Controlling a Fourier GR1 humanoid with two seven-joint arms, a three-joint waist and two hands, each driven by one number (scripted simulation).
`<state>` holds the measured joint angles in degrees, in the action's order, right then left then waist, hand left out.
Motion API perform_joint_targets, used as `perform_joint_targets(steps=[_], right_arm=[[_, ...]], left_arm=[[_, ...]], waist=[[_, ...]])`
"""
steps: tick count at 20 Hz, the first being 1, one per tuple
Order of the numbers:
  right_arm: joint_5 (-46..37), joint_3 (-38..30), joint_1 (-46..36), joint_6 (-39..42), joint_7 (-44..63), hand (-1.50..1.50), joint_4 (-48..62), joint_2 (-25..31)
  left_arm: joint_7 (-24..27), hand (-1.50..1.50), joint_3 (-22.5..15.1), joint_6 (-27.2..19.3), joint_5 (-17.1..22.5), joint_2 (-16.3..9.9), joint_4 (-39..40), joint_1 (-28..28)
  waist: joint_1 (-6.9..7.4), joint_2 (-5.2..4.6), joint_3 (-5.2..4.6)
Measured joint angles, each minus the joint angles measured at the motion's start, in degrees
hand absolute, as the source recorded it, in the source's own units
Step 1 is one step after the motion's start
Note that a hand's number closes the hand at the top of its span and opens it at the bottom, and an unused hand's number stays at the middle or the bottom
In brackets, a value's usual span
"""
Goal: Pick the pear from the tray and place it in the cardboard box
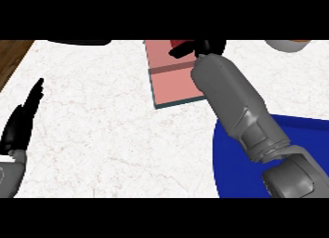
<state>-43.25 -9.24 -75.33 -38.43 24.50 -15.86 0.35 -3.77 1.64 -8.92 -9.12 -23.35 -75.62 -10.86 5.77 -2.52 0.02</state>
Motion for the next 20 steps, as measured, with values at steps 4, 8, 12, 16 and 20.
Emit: perform_joint_targets(steps=[4, 8, 12, 16, 20], right_arm=[[1.6, -2.0, 0.8, -5.0, -5.6, -1.5, -1.2, 0.4], [4.9, -5.0, 1.5, -9.6, -11.0, -1.5, -3.8, 0.4], [9.2, -7.9, 3.1, -11.3, -17.5, -1.5, -6.0, 0.2], [13.0, -9.9, 6.1, -8.8, -22.2, -1.5, -9.5, 1.5], [15.2, -10.1, 12.1, -6.4, -24.2, -1.5, -14.9, 3.1]], left_arm=[[0.5, 0.0, 0.3, -0.1, 0.0, 0.1, 0.0, 0.9], [0.1, 0.0, 0.6, -0.2, -0.2, 0.0, 0.2, 1.1], [-0.1, 0.0, 1.6, 0.3, 0.2, -0.5, 0.1, 1.8], [0.4, 0.0, 2.9, 0.1, 0.3, -0.6, 0.7, 2.8], [-0.3, 0.0, 3.5, -0.1, 0.0, -0.4, 0.0, 4.4]], waist=[[-0.26, 0.24, 0.03], [-1.16, 0.63, 0.04], [-2.15, 1.16, 0.04], [-3.82, 1.82, 0.02], [-5.3, 2.47, 0.0]])
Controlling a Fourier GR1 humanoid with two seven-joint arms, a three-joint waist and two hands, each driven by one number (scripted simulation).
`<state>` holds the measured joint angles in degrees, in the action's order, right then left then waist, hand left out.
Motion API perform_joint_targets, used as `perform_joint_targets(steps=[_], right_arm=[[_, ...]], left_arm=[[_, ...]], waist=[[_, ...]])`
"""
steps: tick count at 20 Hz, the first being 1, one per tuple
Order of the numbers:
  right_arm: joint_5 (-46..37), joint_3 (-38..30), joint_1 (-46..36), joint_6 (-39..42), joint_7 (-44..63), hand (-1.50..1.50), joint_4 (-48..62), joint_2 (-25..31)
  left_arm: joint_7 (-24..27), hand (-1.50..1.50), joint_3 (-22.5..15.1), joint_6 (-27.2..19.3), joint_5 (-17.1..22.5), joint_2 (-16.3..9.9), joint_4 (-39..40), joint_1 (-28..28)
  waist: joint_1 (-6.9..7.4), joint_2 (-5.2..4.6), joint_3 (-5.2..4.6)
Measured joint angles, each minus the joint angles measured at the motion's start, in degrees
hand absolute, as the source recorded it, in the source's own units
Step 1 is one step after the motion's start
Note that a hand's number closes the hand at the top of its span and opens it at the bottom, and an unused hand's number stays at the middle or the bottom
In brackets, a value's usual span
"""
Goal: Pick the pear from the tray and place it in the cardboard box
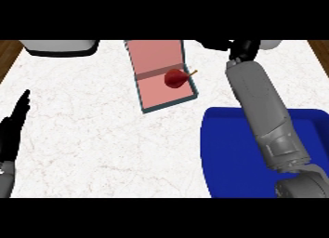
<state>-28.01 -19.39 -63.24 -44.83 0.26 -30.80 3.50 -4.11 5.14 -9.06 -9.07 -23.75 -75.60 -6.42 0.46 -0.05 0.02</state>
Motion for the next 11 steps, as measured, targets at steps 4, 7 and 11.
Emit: perform_joint_targets(steps=[4, 7, 11], right_arm=[[0.7, 1.9, 7.8, 4.2, 1.8, -1.5, -8.8, 1.7], [1.0, 3.9, 14.6, 8.3, 4.1, -1.5, -17.5, 3.1], [1.5, 6.4, 23.9, 15.0, 8.3, -1.5, -29.9, 5.9]], left_arm=[[0.9, 0.0, 1.1, -0.3, -0.1, -0.1, 0.1, 1.8], [1.1, 0.0, 1.8, -0.3, -0.2, -0.2, 0.1, 2.5], [0.6, 0.0, 2.1, -0.3, -0.3, 0.0, -1.1, 3.0]], waist=[[-1.47, 0.6, -0.03], [-2.08, 0.8, -0.04], [-2.17, 0.79, -0.05]])
